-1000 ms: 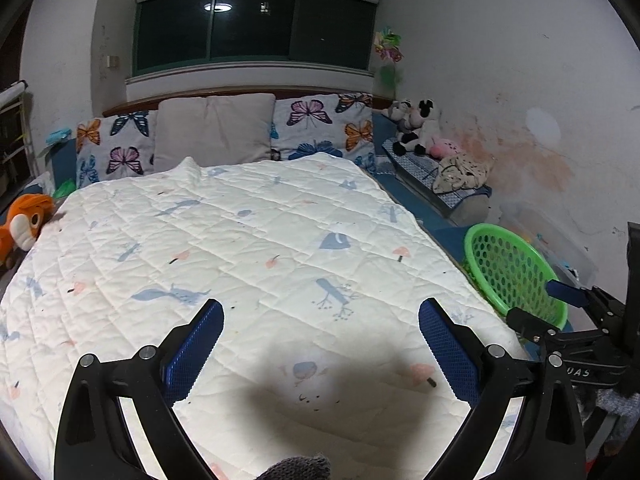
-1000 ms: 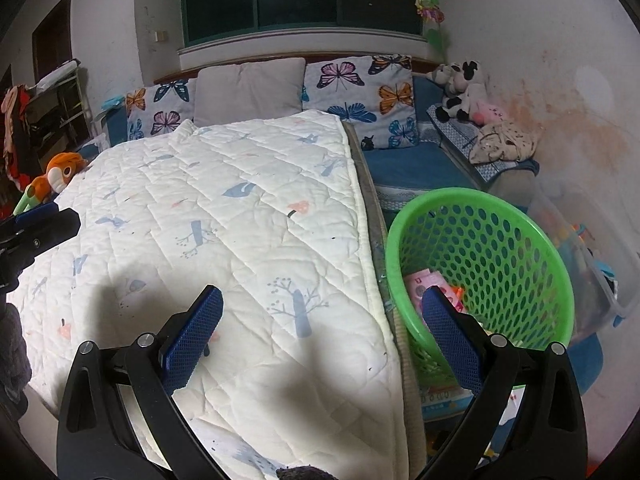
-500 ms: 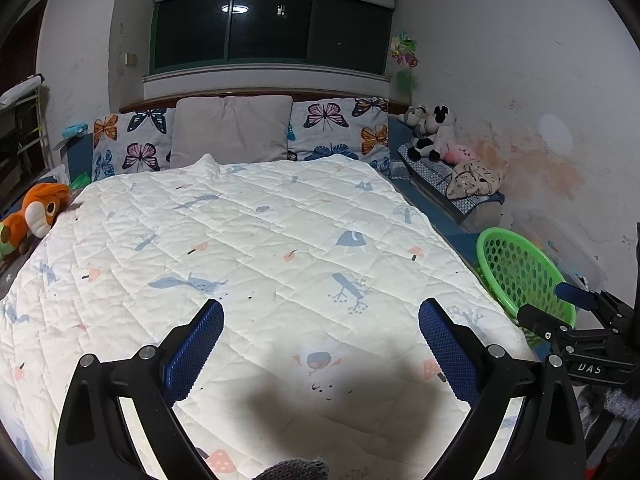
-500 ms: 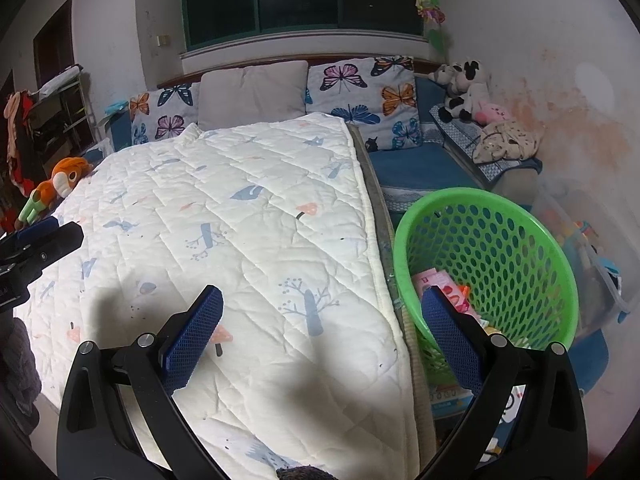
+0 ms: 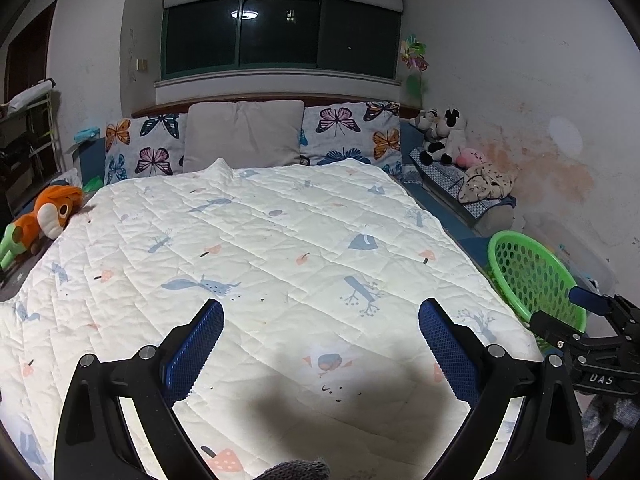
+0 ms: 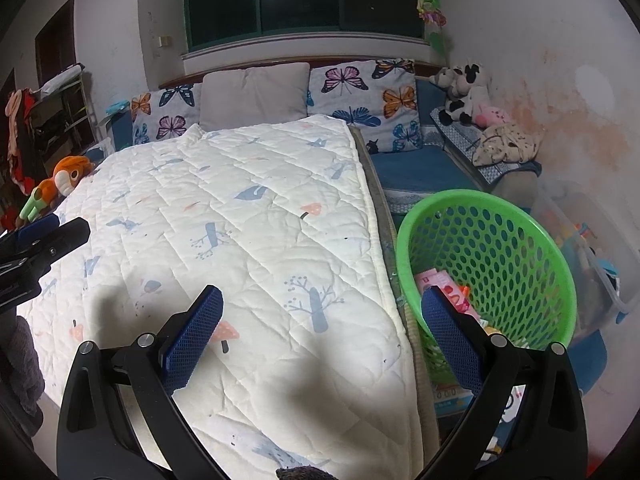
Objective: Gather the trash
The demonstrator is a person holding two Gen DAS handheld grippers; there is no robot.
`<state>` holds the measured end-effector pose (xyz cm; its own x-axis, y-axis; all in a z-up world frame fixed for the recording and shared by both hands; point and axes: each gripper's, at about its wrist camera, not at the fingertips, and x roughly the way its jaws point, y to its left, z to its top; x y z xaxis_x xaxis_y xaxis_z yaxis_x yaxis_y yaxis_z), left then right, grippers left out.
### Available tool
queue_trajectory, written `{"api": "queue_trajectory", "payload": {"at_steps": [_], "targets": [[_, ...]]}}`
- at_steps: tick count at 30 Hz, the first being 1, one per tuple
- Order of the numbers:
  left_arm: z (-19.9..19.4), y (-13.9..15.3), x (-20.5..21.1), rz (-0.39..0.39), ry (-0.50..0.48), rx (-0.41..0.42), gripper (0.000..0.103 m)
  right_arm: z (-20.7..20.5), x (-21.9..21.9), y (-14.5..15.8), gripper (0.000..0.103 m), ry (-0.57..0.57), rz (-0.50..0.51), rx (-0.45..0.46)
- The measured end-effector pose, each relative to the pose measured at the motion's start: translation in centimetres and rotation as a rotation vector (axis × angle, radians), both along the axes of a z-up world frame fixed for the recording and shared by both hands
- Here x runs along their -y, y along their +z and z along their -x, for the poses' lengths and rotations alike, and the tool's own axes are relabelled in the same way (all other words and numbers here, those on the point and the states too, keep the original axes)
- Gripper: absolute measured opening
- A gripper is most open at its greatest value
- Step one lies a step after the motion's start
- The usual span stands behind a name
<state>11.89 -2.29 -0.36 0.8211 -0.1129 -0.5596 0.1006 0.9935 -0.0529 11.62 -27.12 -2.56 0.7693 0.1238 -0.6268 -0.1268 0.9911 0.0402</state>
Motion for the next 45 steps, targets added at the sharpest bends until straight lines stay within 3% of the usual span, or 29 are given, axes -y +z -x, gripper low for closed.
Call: {"api": "queue_trajectory", "payload": {"at_steps": [45], "targets": [[1.0, 1.1, -1.0, -0.012, 0.105, 0.064, 0.095, 0.9, -1.2, 0.9, 0.099, 0.037, -0.040, 0.034]]}}
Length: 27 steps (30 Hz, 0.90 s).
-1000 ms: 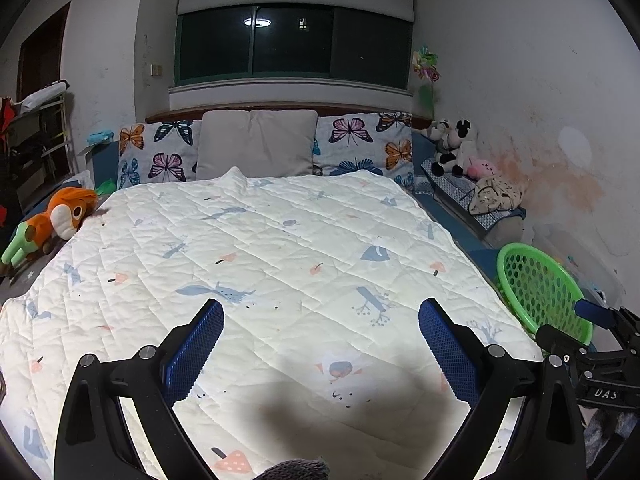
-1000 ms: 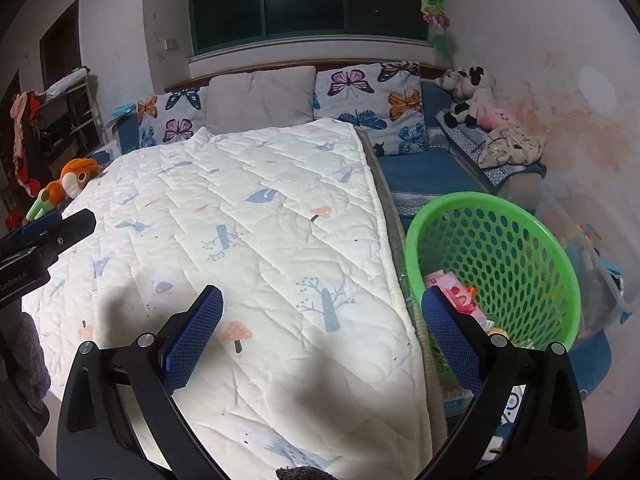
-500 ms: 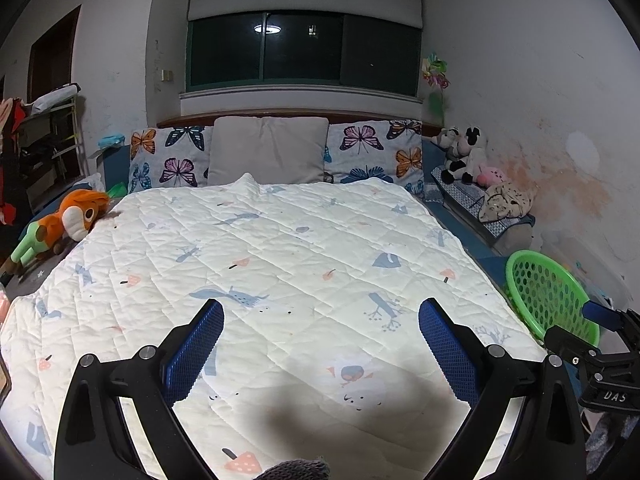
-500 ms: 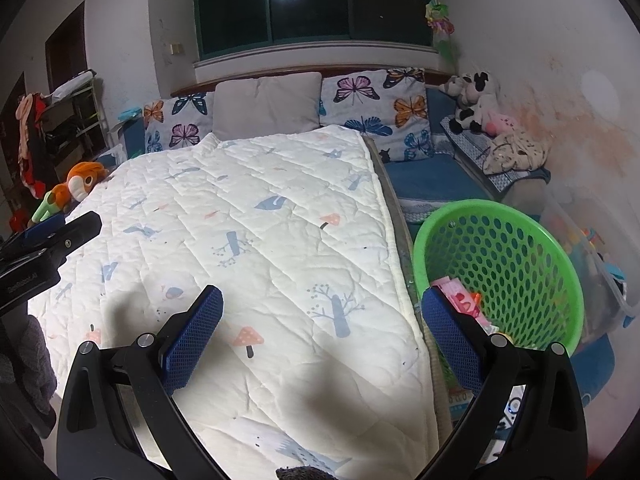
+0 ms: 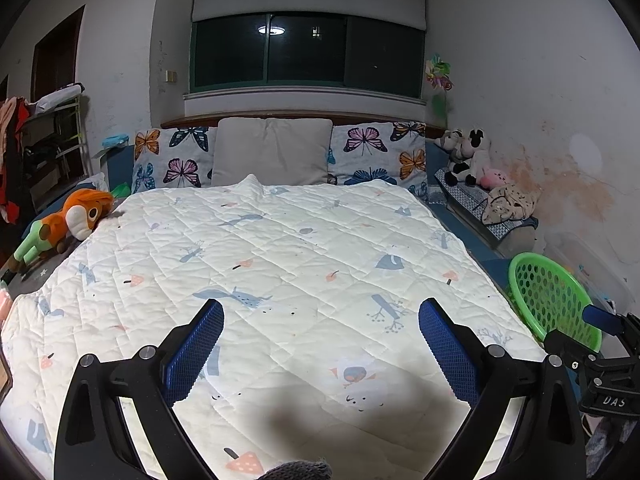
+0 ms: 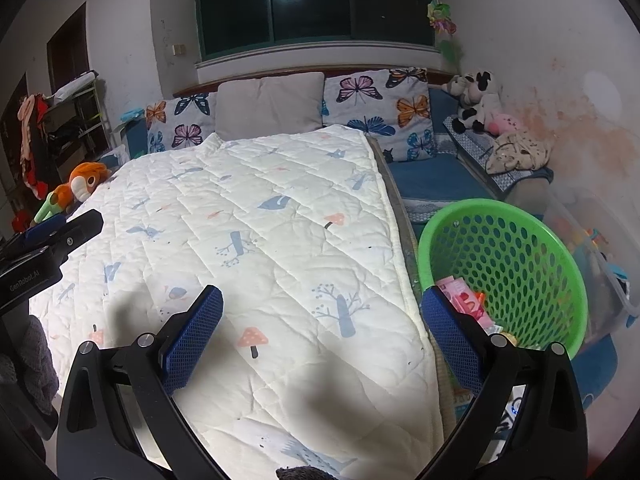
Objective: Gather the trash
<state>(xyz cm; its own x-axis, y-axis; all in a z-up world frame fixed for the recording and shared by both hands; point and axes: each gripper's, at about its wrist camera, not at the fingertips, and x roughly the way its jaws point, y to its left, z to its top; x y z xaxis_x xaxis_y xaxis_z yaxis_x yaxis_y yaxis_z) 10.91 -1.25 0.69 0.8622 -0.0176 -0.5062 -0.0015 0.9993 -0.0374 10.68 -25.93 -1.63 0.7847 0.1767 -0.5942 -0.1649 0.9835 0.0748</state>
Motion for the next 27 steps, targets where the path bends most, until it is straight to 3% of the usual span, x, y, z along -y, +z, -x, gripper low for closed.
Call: {"api": "queue_trajectory", "payload": {"at_steps": [27], "targets": [[0.30, -0.10, 0.09, -0.005, 0.014, 0.006, 0.095, -0.03, -0.03, -0.11, 0.099, 0.002, -0.001, 0.000]]}}
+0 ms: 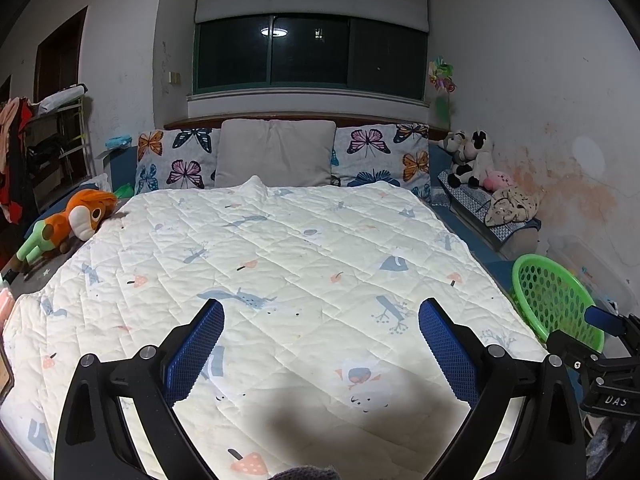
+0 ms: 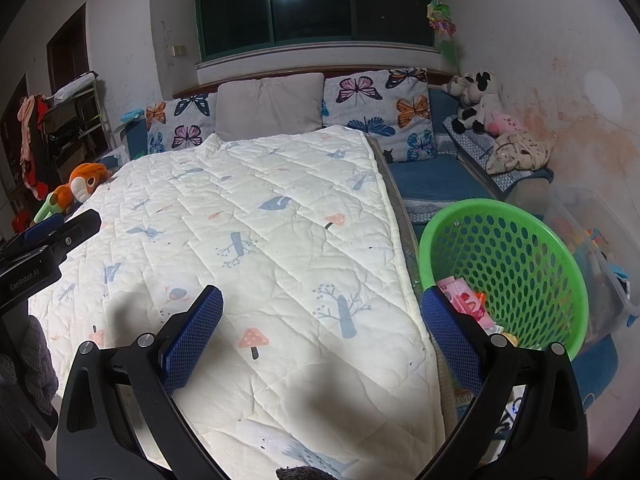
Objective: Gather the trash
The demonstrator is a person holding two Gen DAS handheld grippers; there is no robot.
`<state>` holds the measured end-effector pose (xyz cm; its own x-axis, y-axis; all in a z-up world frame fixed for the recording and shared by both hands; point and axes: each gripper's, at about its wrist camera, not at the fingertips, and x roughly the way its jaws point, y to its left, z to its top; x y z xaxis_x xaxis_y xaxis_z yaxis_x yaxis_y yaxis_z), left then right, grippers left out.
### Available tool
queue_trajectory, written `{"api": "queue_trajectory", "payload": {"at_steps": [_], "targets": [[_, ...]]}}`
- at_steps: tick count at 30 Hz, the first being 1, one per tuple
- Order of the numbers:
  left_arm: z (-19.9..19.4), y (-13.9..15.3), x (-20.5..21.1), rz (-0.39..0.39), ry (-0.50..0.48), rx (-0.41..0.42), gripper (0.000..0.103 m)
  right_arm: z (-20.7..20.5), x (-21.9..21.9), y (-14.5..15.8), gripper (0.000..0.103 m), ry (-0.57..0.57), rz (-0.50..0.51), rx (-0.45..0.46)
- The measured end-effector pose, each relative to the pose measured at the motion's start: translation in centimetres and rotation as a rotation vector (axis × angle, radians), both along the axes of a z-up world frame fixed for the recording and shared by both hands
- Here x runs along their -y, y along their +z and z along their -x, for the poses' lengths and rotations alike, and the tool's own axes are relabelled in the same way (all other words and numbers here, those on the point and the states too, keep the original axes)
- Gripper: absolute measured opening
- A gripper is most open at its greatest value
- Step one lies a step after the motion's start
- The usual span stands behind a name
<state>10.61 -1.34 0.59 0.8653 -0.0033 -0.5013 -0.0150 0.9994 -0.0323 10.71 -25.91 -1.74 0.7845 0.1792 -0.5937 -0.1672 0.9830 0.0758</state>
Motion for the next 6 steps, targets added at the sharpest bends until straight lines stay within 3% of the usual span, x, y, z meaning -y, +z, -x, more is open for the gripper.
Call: {"api": "queue_trajectory", "payload": {"at_steps": [6], "targets": [[-0.04, -0.05, -0.01, -0.002, 0.005, -0.002, 0.095, -0.01, 0.05, -0.01, 0.099, 0.000, 0.000, 0.000]]}}
